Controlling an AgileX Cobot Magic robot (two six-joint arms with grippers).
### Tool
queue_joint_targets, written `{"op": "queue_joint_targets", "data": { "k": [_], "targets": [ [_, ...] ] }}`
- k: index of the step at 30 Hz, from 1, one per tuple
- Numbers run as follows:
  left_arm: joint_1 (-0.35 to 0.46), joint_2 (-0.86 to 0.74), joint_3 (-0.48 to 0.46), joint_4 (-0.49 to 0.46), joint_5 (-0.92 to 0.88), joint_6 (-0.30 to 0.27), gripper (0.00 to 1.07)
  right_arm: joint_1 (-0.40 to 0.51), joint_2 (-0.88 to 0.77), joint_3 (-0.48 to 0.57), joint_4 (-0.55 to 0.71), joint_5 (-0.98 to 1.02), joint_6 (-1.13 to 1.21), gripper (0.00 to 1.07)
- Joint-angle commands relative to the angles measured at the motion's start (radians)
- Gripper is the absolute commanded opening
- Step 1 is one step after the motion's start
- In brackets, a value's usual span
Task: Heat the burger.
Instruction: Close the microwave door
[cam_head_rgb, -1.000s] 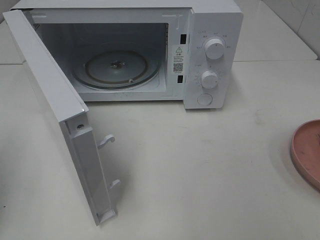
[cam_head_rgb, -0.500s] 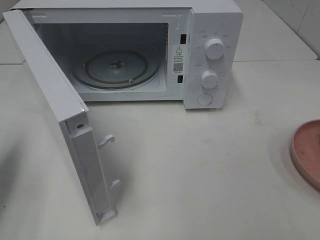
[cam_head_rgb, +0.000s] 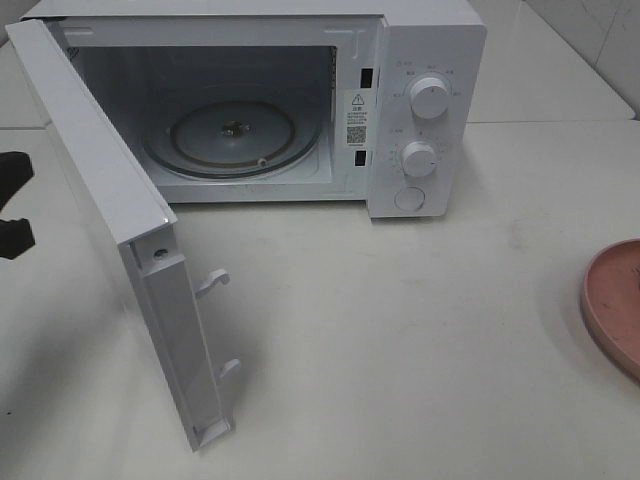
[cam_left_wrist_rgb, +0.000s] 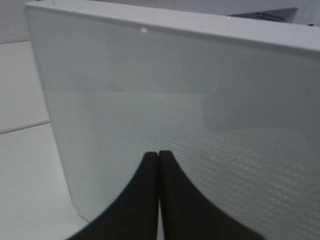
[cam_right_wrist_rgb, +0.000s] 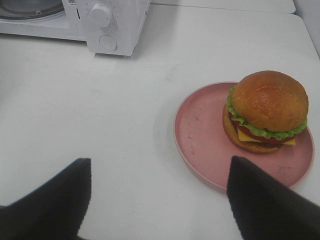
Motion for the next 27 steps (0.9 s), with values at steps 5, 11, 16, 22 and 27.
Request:
{"op": "queue_joint_targets", "data": {
  "k": [5, 11, 16, 22, 27],
  "targets": [
    [-0.15, 0.064, -0.031, -0.204, -0.019, 0.057, 0.0, -0.005, -0.027, 0.002, -0.007, 0.0, 0.002, 0.74],
    [-0.298, 0.12, -0.077, -0.436, -0.019, 0.156, 0.0, -0.005, -0.027, 0.002, -0.007, 0.0, 0.002, 0.74],
    [-0.367, 0.159, -0.127, -0.52, -0.018, 0.184, 0.0, -0.005, -0.027, 0.002, -0.007, 0.0, 0.002, 0.74],
    [-0.45, 0.265, -0.238, -0.613, -0.013, 0.195, 0.0, -0.005, -0.027, 0.002, -0.007, 0.0, 0.002, 0.74],
    [-0.483, 0.313, -0.3, -0.643, -0.011, 0.195, 0.0, -0.005, -0.027, 0.002, -0.007, 0.0, 0.002, 0.74]
  ]
}}
